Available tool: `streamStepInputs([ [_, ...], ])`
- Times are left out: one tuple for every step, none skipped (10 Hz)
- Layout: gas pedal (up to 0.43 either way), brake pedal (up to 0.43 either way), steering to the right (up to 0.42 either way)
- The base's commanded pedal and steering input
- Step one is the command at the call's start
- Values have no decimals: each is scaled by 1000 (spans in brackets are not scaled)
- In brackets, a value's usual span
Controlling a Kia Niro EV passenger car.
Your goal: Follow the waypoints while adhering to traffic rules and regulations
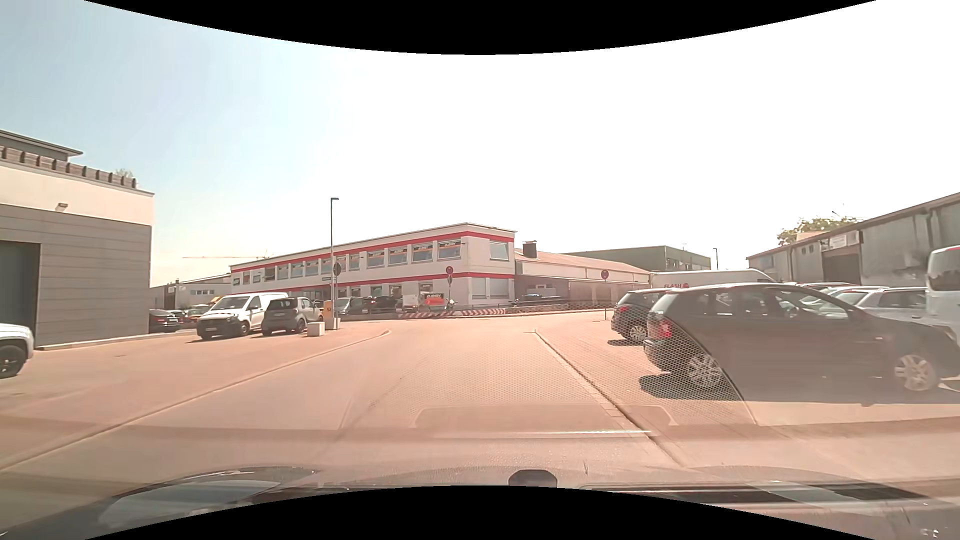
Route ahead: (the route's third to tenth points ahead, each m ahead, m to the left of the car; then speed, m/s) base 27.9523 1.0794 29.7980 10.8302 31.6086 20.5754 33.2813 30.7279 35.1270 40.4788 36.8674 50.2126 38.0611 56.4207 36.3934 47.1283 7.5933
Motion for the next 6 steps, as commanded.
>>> streamStepInputs([
  [0,134,5],
  [0,134,5],
  [0,140,5],
  [0,146,5],
  [0,152,4],
  [0,152,2],
])
